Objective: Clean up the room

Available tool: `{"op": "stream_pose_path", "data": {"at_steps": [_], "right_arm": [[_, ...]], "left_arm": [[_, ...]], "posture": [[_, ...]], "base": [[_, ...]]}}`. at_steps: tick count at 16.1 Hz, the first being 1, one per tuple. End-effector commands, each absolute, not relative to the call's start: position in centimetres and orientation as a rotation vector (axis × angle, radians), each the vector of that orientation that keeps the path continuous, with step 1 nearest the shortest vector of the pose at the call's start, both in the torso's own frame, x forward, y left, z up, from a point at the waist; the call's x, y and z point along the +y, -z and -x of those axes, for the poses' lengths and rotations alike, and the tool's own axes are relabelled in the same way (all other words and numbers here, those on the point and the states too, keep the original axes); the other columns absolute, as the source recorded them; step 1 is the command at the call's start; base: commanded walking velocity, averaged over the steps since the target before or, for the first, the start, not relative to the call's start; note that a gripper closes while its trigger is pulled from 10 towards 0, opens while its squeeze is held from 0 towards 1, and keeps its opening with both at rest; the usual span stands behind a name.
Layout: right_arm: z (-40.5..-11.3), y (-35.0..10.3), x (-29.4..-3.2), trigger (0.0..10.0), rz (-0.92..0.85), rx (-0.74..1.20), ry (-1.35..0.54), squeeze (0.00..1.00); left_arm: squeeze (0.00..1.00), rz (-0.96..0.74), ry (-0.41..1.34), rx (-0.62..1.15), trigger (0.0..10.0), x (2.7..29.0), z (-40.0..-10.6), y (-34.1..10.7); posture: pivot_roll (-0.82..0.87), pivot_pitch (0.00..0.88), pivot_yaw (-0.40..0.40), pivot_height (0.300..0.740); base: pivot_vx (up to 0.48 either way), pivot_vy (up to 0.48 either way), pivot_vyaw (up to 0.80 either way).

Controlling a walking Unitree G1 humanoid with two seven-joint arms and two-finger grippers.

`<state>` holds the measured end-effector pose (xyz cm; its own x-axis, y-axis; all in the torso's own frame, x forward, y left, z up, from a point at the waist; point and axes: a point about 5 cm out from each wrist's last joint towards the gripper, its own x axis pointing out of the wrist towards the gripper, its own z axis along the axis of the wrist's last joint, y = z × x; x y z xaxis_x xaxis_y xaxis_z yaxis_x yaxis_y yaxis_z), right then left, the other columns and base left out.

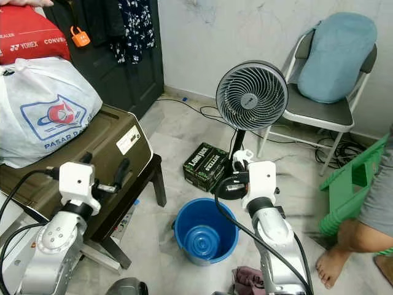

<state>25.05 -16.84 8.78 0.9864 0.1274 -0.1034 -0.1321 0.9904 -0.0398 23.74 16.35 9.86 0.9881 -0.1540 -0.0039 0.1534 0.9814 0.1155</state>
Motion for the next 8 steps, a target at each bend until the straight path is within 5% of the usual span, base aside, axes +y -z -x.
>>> {"op": "stream_pose_path", "data": {"at_steps": [1, 8], "right_arm": [[-24.9, -9.3, -17.1, 10.0, 0.042, 0.083, -0.107, 0.0], [-23.8, -9.6, -17.8, 10.0, 0.032, 0.089, -0.007, 0.0]], "left_arm": [[0.0, -0.114, 0.163, -0.02, 10.0, 16.4, -23.9, -10.1], [0.0, -0.073, 0.205, -0.049, 10.0, 15.3, -24.7, -11.0]], "posture": [[-0.03, 0.0, -0.021, 0.74], [-0.06, 0.0, -0.03, 0.74]], "base": [[0.0, 0.0, 0.0], [0.0, 0.0, 0.0]]}}
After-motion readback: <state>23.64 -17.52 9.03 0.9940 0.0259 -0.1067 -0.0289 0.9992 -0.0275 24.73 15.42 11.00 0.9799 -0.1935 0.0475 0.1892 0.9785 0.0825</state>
